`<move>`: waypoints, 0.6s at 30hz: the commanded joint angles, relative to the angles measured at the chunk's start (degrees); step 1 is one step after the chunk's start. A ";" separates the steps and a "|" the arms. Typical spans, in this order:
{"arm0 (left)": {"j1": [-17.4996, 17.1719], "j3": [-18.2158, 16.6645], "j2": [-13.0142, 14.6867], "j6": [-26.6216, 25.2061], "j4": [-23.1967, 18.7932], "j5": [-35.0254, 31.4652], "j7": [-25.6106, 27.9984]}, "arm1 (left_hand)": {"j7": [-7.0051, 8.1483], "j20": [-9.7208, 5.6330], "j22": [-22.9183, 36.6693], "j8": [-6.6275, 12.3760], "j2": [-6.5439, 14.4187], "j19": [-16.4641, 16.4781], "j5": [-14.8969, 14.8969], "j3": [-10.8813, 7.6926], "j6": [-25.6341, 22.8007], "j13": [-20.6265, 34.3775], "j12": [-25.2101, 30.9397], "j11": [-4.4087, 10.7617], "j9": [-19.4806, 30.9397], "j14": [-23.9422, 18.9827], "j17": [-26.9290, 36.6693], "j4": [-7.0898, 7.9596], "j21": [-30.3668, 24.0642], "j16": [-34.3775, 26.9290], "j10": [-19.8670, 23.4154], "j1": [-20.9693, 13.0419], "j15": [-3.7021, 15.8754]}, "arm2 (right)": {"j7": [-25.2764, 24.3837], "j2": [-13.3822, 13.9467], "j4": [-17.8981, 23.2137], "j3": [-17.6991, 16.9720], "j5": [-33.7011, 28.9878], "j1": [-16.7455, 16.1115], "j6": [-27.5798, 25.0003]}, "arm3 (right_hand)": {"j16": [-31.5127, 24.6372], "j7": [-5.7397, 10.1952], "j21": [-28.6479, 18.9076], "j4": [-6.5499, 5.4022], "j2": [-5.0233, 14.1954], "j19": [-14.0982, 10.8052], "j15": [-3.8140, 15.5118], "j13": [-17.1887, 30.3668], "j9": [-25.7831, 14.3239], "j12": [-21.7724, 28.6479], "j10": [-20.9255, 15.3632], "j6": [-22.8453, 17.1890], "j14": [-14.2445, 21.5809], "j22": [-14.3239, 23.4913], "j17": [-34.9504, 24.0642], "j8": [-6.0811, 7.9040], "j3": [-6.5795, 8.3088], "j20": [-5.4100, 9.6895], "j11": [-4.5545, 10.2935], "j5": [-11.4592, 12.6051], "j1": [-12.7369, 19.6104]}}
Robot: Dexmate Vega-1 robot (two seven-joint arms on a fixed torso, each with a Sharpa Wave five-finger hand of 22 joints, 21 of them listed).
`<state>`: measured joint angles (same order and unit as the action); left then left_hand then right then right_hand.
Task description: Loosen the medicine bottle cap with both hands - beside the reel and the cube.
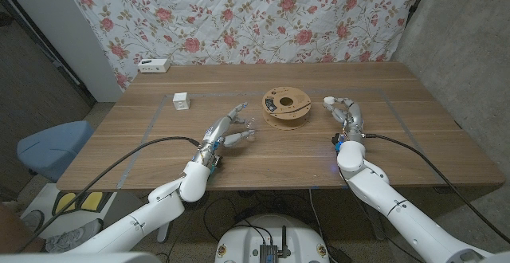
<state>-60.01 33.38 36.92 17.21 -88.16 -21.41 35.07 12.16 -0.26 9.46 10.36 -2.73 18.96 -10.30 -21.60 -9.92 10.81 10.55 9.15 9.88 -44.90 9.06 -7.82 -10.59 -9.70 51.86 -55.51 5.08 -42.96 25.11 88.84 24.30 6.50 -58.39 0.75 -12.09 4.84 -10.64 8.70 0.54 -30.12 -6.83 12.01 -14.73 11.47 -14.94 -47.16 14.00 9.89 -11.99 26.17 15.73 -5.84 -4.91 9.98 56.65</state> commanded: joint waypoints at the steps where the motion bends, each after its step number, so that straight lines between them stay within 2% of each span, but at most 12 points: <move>1: -0.48 -0.24 0.48 -0.13 -0.33 0.70 -0.76 | 0.24 0.00 0.21 0.00 0.05 -0.51 -0.51 0.48 0.11 0.23 0.10 0.76 0.08 0.42 0.17 0.08 0.11 0.18 -0.05 0.88 7.04 | -0.51 0.19 0.13 0.23 -0.12 -0.20 -1.32 | -0.38 1.52 -0.35 -0.03 -0.18 -0.01 0.47 -0.01 -0.25 0.04 0.04 -0.49 0.20 -0.03 -0.20 -0.33 0.23 0.25 0.14 0.31 0.23; 5: -0.56 -0.24 0.48 -0.09 -0.39 0.91 -0.96 | 0.27 0.12 0.22 -0.02 -0.37 -0.81 -0.55 0.76 0.24 0.23 0.10 0.64 0.09 1.21 0.14 0.14 0.13 0.29 -0.57 1.30 7.02 | -0.66 0.35 0.28 0.17 -0.14 -0.40 -1.32 | -0.28 1.99 -0.35 0.02 -0.35 0.07 0.42 0.00 -0.20 -0.11 0.44 0.90 -0.07 -0.04 -0.22 -0.83 0.18 0.27 0.14 0.30 0.21; 8: -0.76 -0.33 0.54 -0.72 -0.78 0.83 -1.06 | 0.29 0.18 0.23 -0.07 -0.72 -0.97 -0.60 1.08 0.44 0.23 0.02 0.93 0.09 2.08 0.18 0.05 0.11 0.30 -1.24 1.40 7.07 | -0.68 0.48 0.47 0.05 -0.03 -0.63 -1.32 | -0.20 1.75 -0.32 0.01 -0.49 0.18 0.51 0.00 -0.16 -0.19 0.70 1.88 -0.28 -0.04 -0.24 -1.19 0.14 0.22 0.25 0.31 0.11; 9: -0.77 -0.33 0.60 -0.77 -0.83 0.83 -1.15 | 0.31 0.23 0.25 -0.12 -0.79 -1.11 -0.66 1.35 0.69 0.24 0.00 0.16 0.10 2.75 0.26 0.07 0.09 0.22 -1.85 1.51 7.08 | -0.80 0.36 0.32 0.00 0.03 -0.70 -0.96 | -0.21 1.80 -0.29 0.02 -0.51 0.28 0.54 0.00 -0.15 -0.21 0.77 2.11 -0.25 -0.04 -0.25 -1.28 0.15 0.24 0.26 0.32 0.12; 13: -0.93 -0.40 0.56 -0.98 -0.97 1.17 -1.33 | 0.34 1.03 0.27 -0.17 -0.69 -1.78 -0.73 1.79 1.08 0.25 -0.05 0.10 0.10 4.28 0.36 0.20 0.19 0.25 -2.78 1.74 7.04 | -0.77 0.39 0.22 0.01 0.09 -0.90 -0.55 | -0.16 1.92 -0.29 0.06 -0.61 0.34 0.59 0.00 -0.10 -0.29 1.06 3.02 -0.37 -0.04 -0.26 -1.63 0.19 0.25 0.38 0.36 0.12; 18: -1.00 -0.39 0.69 -0.90 -1.07 1.16 -1.43 | 0.35 1.22 0.28 -0.21 -0.62 -2.07 -0.81 2.21 1.57 0.26 -0.13 -0.16 0.10 5.43 0.37 0.16 0.13 0.11 -4.04 1.71 6.96 | -0.67 0.51 0.33 -0.05 0.19 -1.12 -0.45 | -0.06 1.78 -0.28 0.17 -1.06 0.48 0.60 0.01 0.02 -0.42 1.61 5.28 -0.50 -0.04 -0.24 -2.54 0.19 0.24 0.34 0.44 0.10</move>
<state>-60.69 33.11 37.42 16.71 -88.81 -20.62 34.13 12.18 0.78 9.46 10.14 -3.43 17.29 -10.84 -19.78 -8.84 10.93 10.66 9.10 9.89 -39.99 9.22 -7.57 -10.59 -9.70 48.34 -54.13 3.90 -43.61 25.36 88.97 24.42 6.42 -58.89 -0.21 -12.09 6.63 -10.64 8.66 0.17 -29.81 -6.33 12.01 -14.67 11.22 -13.67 -42.45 13.48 9.89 -12.13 23.93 15.77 -5.53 -4.70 9.99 56.92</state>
